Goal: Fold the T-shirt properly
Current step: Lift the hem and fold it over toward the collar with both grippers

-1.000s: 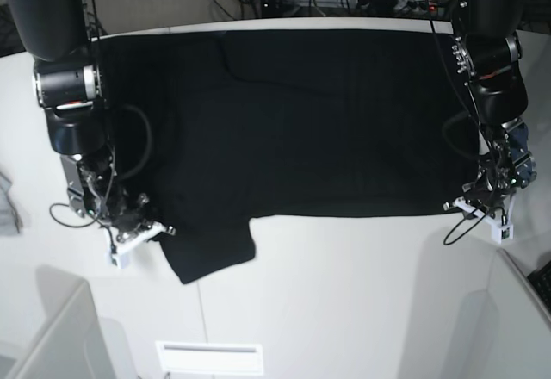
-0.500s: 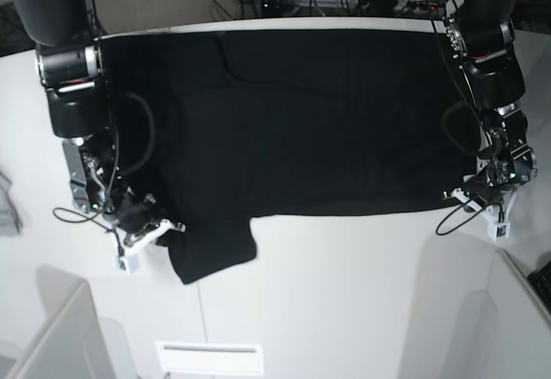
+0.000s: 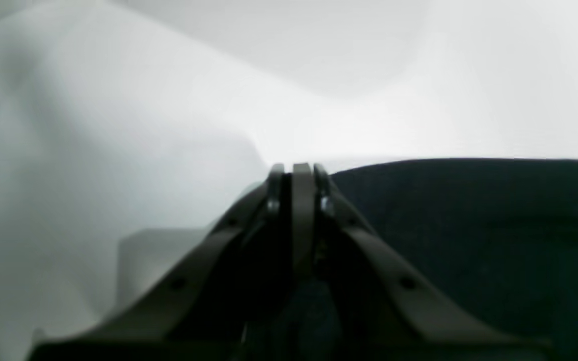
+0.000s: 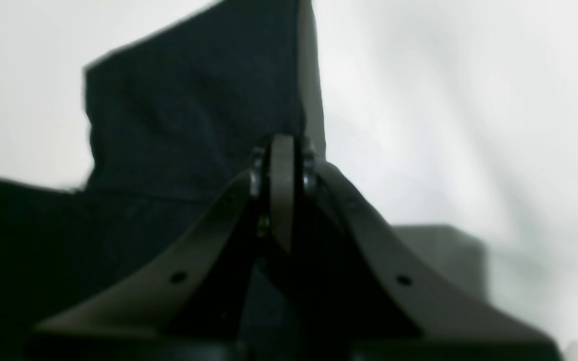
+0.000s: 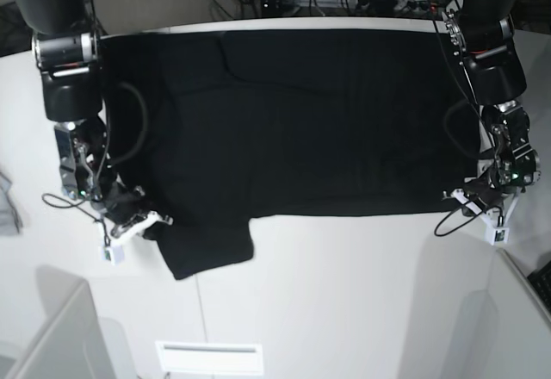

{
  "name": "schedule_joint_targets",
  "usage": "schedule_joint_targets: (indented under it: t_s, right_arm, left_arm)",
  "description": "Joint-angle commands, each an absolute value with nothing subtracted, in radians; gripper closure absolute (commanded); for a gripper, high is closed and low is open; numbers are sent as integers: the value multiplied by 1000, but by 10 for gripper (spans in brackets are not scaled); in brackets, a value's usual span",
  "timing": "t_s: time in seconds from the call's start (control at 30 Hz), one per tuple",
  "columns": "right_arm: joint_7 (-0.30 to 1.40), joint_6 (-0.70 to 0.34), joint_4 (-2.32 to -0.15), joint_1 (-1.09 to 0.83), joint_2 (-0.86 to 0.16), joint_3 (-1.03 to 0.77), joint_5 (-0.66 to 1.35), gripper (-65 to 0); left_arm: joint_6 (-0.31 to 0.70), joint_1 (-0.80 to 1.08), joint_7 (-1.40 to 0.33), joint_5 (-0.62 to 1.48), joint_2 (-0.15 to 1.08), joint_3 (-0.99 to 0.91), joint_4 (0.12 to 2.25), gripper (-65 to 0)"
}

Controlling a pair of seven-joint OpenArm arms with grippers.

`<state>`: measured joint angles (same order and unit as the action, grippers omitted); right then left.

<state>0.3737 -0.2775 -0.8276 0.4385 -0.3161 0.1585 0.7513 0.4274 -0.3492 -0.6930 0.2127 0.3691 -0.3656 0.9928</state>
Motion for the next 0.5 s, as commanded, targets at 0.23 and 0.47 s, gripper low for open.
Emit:
schedule_joint_targets:
  t_s: [0.23,0.47]
  right_arm:
    - [354,-283,-852,453,-337,122,760,0]
    - [354,-283,-852,450,-337,120,760,0]
  left_arm:
    - [433,-341,-674,249,386,-372,1099,0]
    - [433,-306,-708,377,394,-371,1145,0]
